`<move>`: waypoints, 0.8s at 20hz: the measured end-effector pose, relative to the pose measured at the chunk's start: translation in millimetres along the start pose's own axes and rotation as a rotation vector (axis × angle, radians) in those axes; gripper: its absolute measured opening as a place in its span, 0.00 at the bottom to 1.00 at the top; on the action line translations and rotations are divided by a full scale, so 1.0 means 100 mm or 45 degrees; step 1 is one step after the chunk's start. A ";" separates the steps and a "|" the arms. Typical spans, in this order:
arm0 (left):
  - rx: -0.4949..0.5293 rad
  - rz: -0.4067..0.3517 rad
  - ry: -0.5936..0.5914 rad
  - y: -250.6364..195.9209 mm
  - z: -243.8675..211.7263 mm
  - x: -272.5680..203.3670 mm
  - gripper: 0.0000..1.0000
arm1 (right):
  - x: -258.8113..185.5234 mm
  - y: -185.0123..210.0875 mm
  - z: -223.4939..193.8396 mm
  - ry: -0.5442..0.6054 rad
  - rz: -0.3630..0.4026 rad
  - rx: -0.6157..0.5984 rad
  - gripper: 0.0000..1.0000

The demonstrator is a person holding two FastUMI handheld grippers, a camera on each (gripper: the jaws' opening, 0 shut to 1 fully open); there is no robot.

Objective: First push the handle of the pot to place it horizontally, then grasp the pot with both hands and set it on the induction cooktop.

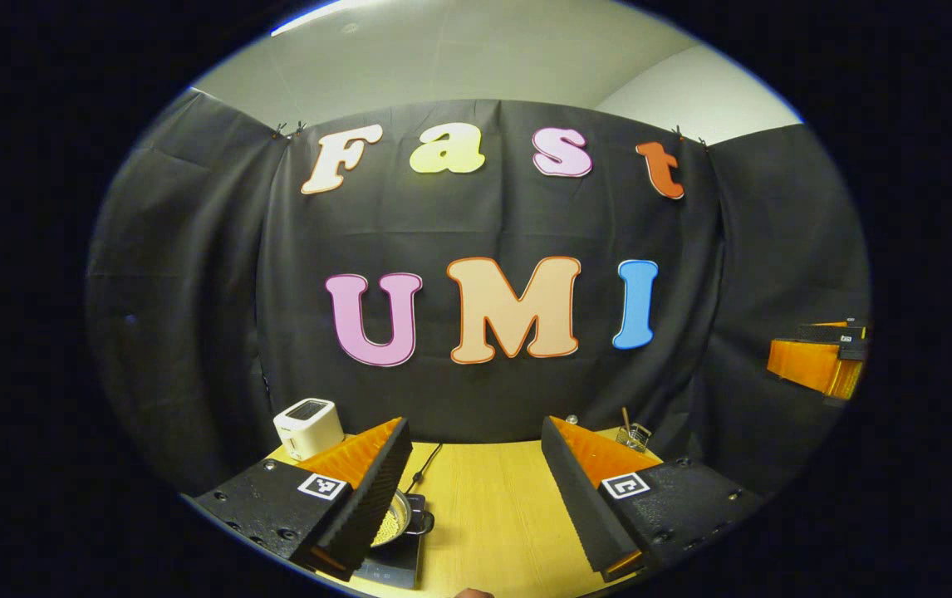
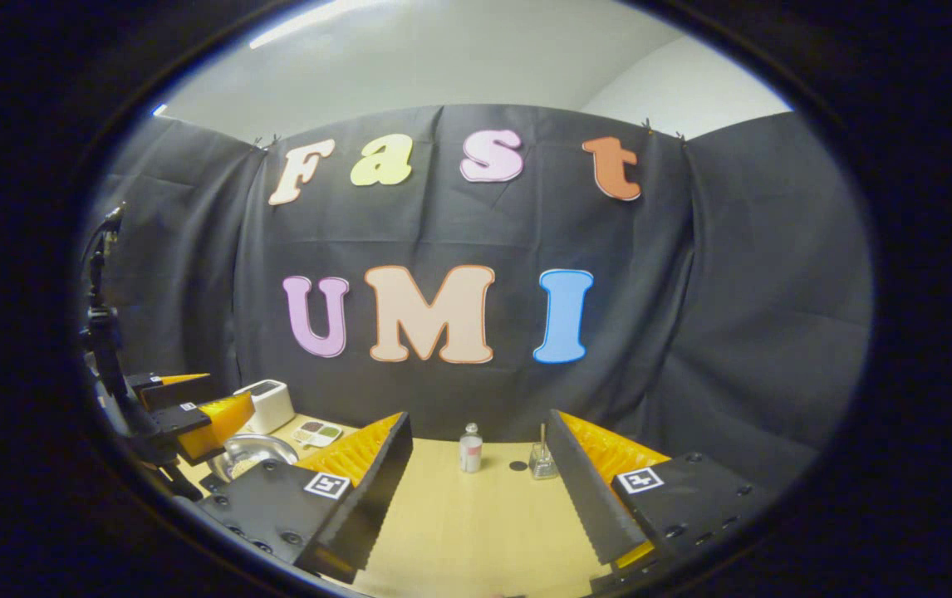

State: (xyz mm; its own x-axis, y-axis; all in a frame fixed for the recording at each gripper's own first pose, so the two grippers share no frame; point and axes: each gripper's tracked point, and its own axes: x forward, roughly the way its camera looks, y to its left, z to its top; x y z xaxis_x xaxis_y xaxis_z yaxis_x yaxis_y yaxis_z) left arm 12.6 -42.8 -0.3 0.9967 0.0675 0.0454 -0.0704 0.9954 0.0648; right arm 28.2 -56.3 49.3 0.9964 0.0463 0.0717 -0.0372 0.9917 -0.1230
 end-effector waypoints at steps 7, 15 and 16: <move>0.057 0.056 -0.018 -0.01 0.00 -0.22 0.94 | -0.20 -0.13 -0.08 -0.017 0.013 0.049 0.94; 0.065 0.110 0.006 0.06 -0.08 -0.24 0.94 | -0.22 -0.10 -0.08 -0.043 0.033 0.063 0.94; 0.065 0.113 0.008 0.05 -0.09 -0.24 0.94 | -0.21 -0.10 -0.10 -0.041 0.034 0.064 0.94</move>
State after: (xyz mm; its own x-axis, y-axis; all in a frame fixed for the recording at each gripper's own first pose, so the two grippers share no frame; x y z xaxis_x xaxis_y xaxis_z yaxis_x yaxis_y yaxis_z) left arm -11.2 -38.5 -10.5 0.9866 0.1561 0.0468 -0.1604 0.9807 0.1118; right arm 7.9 -68.0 39.2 0.9920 0.0755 0.1007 -0.0681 0.9948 -0.0757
